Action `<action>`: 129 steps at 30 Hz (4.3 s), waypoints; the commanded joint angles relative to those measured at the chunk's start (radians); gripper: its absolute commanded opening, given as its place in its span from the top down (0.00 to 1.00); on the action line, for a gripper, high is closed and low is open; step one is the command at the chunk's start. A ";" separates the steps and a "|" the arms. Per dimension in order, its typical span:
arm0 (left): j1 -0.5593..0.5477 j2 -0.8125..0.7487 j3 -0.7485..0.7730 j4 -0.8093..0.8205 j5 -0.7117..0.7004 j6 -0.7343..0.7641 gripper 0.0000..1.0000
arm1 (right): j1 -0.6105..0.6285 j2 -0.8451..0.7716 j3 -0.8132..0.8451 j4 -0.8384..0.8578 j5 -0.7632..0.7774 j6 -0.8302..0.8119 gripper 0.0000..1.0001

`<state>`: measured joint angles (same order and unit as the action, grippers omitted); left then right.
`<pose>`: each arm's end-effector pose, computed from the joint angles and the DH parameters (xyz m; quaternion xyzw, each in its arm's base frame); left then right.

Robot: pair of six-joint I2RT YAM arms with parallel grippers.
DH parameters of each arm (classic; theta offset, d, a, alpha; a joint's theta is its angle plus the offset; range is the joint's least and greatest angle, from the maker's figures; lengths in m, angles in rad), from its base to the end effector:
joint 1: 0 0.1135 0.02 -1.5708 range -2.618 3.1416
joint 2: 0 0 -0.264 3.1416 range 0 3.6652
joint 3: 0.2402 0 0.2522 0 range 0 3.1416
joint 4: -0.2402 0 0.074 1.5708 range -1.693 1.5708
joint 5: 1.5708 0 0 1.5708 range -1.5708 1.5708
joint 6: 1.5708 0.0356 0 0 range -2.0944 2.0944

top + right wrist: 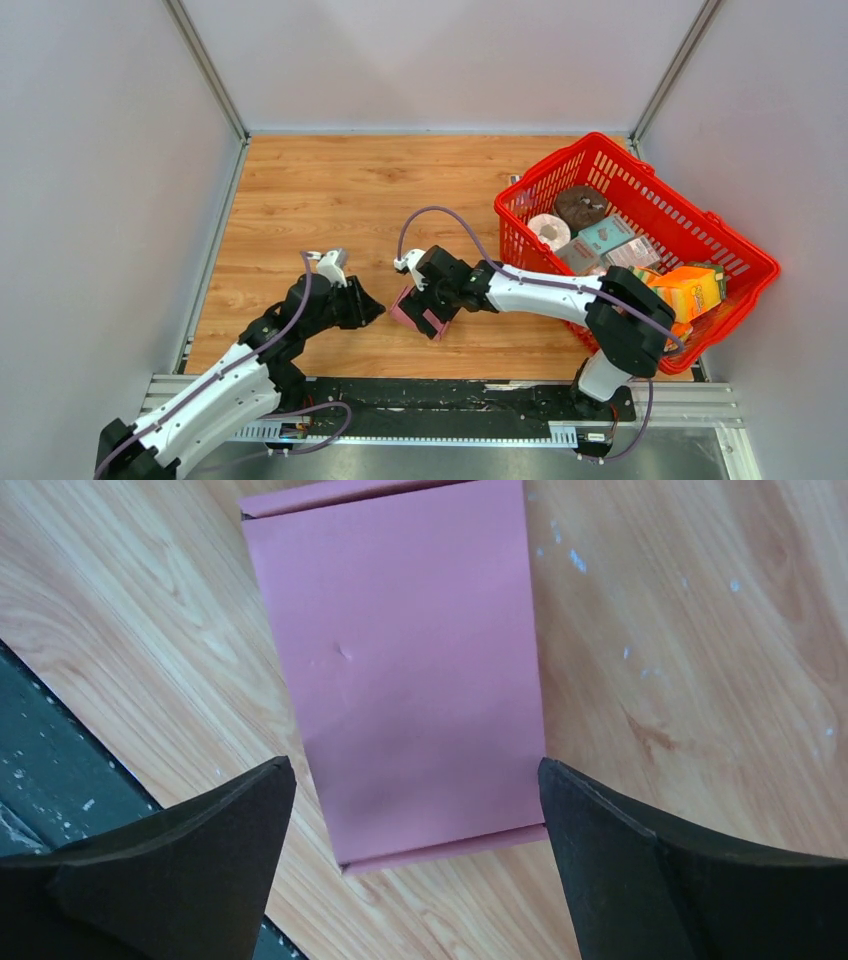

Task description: Fold the paper box

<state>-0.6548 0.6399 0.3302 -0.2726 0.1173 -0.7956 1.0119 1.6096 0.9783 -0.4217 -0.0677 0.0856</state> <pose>0.1174 -0.0954 0.1935 -0.0341 0.8786 -0.3527 0.3202 0.1664 0.2706 0.1860 -0.4394 0.8605 0.1614 0.2012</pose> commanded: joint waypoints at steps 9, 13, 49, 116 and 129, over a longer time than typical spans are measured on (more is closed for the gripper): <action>-0.005 -0.160 0.064 -0.177 -0.093 0.055 0.59 | 0.076 0.177 0.126 0.003 0.285 -0.044 0.00; -0.003 -0.169 0.052 -0.204 -0.157 0.033 0.59 | 0.079 0.203 0.196 0.066 0.316 -0.064 0.00; -0.454 1.179 1.037 -0.528 -0.551 0.187 0.53 | 0.053 -0.976 0.046 -0.281 0.582 0.207 0.00; 0.305 0.944 0.894 -0.439 -0.201 0.220 0.59 | 0.053 -0.955 -0.024 -0.209 0.534 0.175 0.00; 0.351 1.115 0.776 -0.205 -0.070 -0.057 0.96 | 0.053 -0.979 -0.003 -0.244 0.543 0.187 0.00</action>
<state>-0.4061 1.8206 1.1793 -0.5499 0.0254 -0.7345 1.0634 0.6529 0.9432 -0.6762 0.4622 0.2722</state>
